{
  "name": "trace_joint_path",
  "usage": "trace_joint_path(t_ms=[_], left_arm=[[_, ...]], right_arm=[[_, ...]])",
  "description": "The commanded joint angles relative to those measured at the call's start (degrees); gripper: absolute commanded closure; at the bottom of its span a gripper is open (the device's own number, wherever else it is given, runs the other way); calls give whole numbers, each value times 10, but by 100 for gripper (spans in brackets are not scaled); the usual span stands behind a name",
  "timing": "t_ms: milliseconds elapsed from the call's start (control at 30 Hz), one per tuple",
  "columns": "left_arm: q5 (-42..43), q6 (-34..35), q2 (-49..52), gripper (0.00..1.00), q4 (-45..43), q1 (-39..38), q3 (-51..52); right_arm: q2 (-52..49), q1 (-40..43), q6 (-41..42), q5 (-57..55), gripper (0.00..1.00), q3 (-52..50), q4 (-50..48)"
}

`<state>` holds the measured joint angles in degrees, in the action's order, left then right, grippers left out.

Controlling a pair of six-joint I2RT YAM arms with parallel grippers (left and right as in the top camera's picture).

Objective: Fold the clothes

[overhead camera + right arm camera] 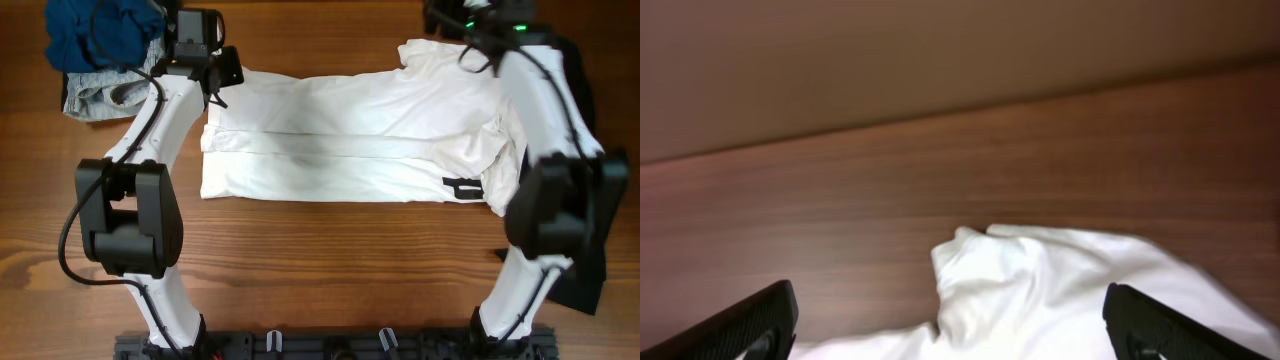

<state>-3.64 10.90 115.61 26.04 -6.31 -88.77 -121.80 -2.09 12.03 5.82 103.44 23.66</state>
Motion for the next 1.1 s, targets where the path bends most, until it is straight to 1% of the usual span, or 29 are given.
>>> trace_joint_path(t_ms=[0,133,233,333,367,433,467,500,533,600,633,700,767,833,900,967,1000,1067], left_arm=[[-7,18,-2,96,28,-14,0],[-3,21,-2,96,75,-34,0],[-3,33,-2,96,81,-39,0],[-3,33,-2,96,81,-39,0],[-3,33,-2,96,81,-39,0],[-3,33,-2,96,81,-39,0],[-3,33,-2,96,81,-39,0],[-3,33,-2,96,81,-39,0],[-3,33,-2,96,81,-39,0],[-3,33,-2,96,81,-39,0],[-3,33,-2,96,81,-39,0],[-3,33,-2,96,81,-39,0],[-3,42,-2,96,78,-39,0],[-3,50,-2,96,76,-35,0],[-3,51,-2,96,77,-28,0],[8,66,-2,96,85,-20,0],[24,65,-2,96,90,-15,0],[43,66,-4,96,96,2,0]], right_arm=[[-72,-13,77,-97,0,2,-63],[-126,-20,89,-97,1,2,-113],[-153,-20,74,-99,5,2,-134],[-170,-20,71,-102,6,2,-142],[-177,-20,70,-104,9,2,-144],[-185,-20,61,-104,20,2,-148],[-186,-20,59,-104,27,2,-149],[-186,-21,59,-110,38,2,-154],[-186,-21,57,-120,52,2,-162],[-186,-20,49,-130,73,2,-167],[-186,-20,33,-130,80,2,-173],[-186,-20,29,-140,96,2,-179],[-181,-20,10,-135,96,4,-171],[-163,-20,-13,-133,96,14,-142],[-104,-16,-55,-117,96,37,-62],[-57,-16,-61,-103,95,38,-7],[-23,-16,-60,-96,96,38,35],[12,-16,-59,-90,96,38,94]])
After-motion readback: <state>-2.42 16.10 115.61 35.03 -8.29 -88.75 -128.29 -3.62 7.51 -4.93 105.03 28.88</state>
